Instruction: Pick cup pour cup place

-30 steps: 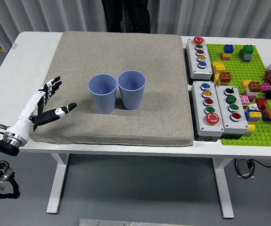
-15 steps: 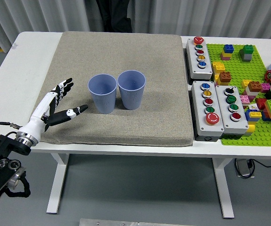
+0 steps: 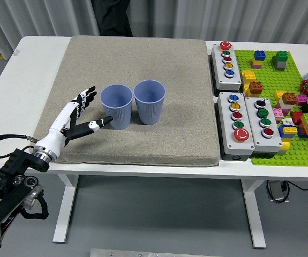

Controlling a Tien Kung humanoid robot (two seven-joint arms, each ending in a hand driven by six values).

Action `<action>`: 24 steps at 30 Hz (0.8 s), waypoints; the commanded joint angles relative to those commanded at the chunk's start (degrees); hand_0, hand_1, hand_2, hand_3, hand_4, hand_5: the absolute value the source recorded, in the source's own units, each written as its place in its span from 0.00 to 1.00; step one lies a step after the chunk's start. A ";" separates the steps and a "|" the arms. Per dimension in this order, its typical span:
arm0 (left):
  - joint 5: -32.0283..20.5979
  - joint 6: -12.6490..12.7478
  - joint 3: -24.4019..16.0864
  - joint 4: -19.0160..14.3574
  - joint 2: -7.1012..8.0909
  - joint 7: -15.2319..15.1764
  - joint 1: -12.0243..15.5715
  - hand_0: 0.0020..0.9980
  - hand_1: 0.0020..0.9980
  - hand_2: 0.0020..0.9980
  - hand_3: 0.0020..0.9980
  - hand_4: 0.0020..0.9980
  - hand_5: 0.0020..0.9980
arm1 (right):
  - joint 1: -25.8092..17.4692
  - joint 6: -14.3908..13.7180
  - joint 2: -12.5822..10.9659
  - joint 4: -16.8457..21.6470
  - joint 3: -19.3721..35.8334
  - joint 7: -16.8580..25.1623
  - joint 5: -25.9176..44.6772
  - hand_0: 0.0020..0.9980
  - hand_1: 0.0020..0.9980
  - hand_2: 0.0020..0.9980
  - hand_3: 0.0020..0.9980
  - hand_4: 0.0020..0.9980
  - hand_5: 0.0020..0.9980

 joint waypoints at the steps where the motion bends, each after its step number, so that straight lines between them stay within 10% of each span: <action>1: 0.01 0.01 0.09 0.07 -0.12 0.00 -0.09 1.00 1.00 1.00 1.00 1.00 0.41 | 0.01 0.00 0.01 0.00 0.00 0.01 0.02 0.69 0.63 0.59 0.57 0.00 0.12; 24: 1.31 1.89 0.85 4.32 -3.58 -0.83 -2.15 1.00 1.00 1.00 1.00 1.00 0.43 | 0.29 0.03 0.12 -0.01 0.11 0.07 0.05 0.69 0.63 0.59 0.57 0.00 0.12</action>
